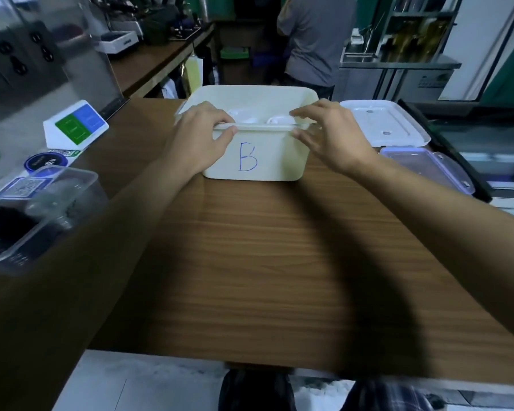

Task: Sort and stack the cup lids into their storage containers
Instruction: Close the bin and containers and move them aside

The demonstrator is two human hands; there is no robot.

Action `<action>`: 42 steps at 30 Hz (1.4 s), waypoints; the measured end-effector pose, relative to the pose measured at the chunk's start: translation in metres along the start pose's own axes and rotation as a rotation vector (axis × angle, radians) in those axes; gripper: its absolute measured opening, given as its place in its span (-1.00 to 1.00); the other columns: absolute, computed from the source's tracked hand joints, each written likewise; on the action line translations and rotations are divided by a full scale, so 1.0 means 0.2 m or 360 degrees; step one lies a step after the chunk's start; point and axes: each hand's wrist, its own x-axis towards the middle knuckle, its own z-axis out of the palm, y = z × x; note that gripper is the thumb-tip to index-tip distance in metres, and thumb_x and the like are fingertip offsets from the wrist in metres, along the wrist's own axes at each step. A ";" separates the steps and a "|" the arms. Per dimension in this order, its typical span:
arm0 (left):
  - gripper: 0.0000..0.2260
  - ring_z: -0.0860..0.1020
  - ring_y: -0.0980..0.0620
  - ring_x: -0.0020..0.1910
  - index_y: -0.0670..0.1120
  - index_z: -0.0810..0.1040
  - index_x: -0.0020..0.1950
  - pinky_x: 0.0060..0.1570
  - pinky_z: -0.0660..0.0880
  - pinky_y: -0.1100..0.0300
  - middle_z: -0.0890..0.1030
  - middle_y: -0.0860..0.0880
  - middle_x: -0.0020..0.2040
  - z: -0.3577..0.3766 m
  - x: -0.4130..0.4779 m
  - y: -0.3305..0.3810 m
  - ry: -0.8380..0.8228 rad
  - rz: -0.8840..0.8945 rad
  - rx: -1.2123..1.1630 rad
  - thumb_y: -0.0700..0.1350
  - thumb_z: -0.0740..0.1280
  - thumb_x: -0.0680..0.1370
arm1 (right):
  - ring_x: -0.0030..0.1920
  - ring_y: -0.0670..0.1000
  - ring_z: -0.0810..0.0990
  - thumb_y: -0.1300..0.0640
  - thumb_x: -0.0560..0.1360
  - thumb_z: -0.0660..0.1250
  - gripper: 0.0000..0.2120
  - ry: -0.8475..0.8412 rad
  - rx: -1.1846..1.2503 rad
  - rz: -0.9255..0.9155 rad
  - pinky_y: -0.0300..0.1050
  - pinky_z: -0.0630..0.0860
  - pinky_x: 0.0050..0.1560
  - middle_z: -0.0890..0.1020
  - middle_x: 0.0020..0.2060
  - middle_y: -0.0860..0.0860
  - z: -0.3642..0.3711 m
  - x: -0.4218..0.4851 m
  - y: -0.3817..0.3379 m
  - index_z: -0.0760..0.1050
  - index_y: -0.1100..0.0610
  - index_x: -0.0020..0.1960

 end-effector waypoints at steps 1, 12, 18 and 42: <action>-0.73 0.56 -0.07 0.20 -0.02 0.68 0.22 0.33 0.44 -0.12 0.61 -0.03 0.18 0.02 0.00 0.03 0.0065 0.0039 0.0015 0.05 0.32 0.62 | 0.24 0.13 0.55 0.05 0.65 0.42 -0.64 0.0016 0.0002 0.0017 -0.19 0.35 0.21 0.60 0.26 0.09 -0.03 -0.02 0.04 0.58 0.07 0.42; -0.74 0.55 -0.01 0.23 -0.10 0.64 0.32 0.29 0.47 0.08 0.55 -0.02 0.27 0.44 0.14 0.78 -0.0335 0.0612 -0.0262 -0.14 0.33 0.64 | 0.41 0.19 0.50 0.14 0.63 0.39 -0.61 -0.0171 -0.0170 0.0514 0.01 0.39 0.37 0.56 0.40 0.14 -0.31 -0.29 0.59 0.53 0.08 0.45; -0.55 0.34 -0.13 0.53 -0.09 0.42 0.56 0.46 0.25 0.11 0.42 -0.10 0.53 0.85 0.34 0.96 -0.0760 0.0370 -0.0189 -0.14 0.32 0.66 | 0.46 0.23 0.47 0.16 0.67 0.32 -0.61 -0.0269 -0.0298 0.0680 0.01 0.39 0.39 0.51 0.48 0.17 -0.35 -0.31 0.87 0.51 0.12 0.49; -0.88 0.52 -0.26 0.19 -0.22 0.50 0.20 0.19 0.47 -0.09 0.54 -0.22 0.23 1.44 0.71 0.87 -0.0357 0.0200 0.0072 -0.29 0.28 0.67 | 0.50 0.18 0.42 0.17 0.67 0.32 -0.55 -0.0209 -0.0245 0.0636 -0.06 0.33 0.49 0.44 0.53 0.14 -0.16 -0.07 1.26 0.43 0.10 0.56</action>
